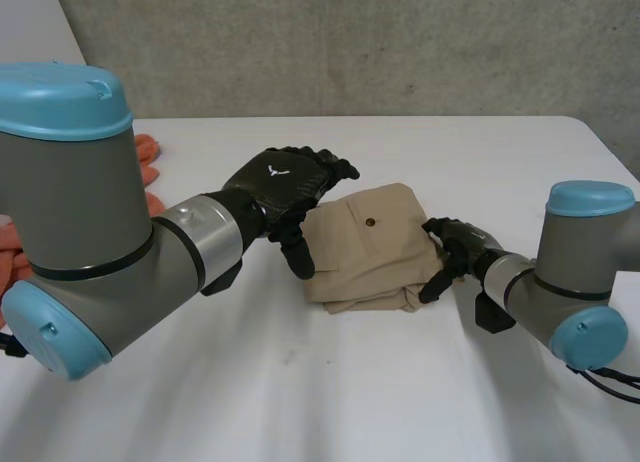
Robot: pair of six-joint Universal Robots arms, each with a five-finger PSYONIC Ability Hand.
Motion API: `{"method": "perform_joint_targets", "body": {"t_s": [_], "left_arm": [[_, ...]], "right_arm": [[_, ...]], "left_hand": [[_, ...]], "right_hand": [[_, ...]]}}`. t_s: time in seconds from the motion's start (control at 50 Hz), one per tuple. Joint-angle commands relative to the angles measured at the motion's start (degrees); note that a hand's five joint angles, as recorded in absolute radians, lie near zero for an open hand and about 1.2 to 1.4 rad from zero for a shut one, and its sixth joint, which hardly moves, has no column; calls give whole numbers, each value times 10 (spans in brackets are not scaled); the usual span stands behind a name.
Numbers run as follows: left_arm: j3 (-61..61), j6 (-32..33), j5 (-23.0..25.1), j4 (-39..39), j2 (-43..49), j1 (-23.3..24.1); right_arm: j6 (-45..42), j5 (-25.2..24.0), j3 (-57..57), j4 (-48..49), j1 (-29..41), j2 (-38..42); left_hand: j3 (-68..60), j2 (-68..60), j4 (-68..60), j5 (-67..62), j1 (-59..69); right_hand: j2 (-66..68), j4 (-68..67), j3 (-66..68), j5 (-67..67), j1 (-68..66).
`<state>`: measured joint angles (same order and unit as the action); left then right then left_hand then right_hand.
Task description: Fold the laundry.
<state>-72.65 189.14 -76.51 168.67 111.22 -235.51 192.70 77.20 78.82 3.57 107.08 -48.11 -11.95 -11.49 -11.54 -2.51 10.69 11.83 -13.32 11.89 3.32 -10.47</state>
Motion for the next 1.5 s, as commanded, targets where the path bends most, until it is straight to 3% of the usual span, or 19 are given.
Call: {"method": "perform_joint_targets", "body": {"t_s": [0.02,0.24,0.32,0.34,0.4,0.64,0.82,0.98,1.12,1.34,1.36,1.38,1.4,1.5], "left_arm": [[-4,0,0,3,1,0],[-6,1,0,3,3,0],[-6,1,0,3,6,-1],[-6,1,0,3,7,-1],[-6,0,0,3,8,-3],[-9,0,0,10,14,-5],[-10,0,0,10,26,-7],[-10,0,0,11,29,-7],[-10,-1,0,12,32,-8],[-10,-1,0,12,37,-7],[-10,-1,0,12,37,-7],[-11,-1,0,12,37,-8],[-11,-1,-1,12,37,-7],[-11,-8,-1,12,36,-7]], "right_arm": [[4,1,-21,0,10,13],[29,4,-110,-7,24,63],[25,2,-136,-7,31,74],[25,1,-149,-7,34,79],[24,2,-173,-8,34,93],[-29,1,-427,-102,17,211],[-39,56,-720,-184,-108,340],[-53,69,-727,-176,-187,355],[-139,124,-724,-175,-255,361],[-142,34,-715,-176,-289,367],[-144,34,-714,-178,-289,368],[-146,34,-713,-182,-289,369],[-149,32,-713,-192,-290,369],[-184,47,-719,-224,-300,364]], "left_hand": [[11,6,6,16,2],[9,4,5,15,4],[9,4,5,15,4],[9,4,5,15,4],[7,3,3,13,5],[7,3,3,13,5],[7,3,3,13,5],[7,3,3,13,5],[7,3,3,13,5],[7,3,3,13,5],[7,3,3,13,5],[7,3,3,13,5],[7,3,3,13,5],[9,4,5,15,4]], "right_hand": [[31,-16,31,16,-45],[35,-20,34,20,-48],[300,-285,299,285,-313],[462,-447,461,447,-476],[680,-665,679,665,-694],[682,-667,681,667,-695],[682,-667,681,667,-695],[682,-667,681,667,-695],[682,-667,681,667,-695],[682,-667,681,667,-695],[637,-622,637,622,-651],[420,-406,420,406,-434],[-18,33,-19,-33,5],[-18,33,-19,-33,5]]}}
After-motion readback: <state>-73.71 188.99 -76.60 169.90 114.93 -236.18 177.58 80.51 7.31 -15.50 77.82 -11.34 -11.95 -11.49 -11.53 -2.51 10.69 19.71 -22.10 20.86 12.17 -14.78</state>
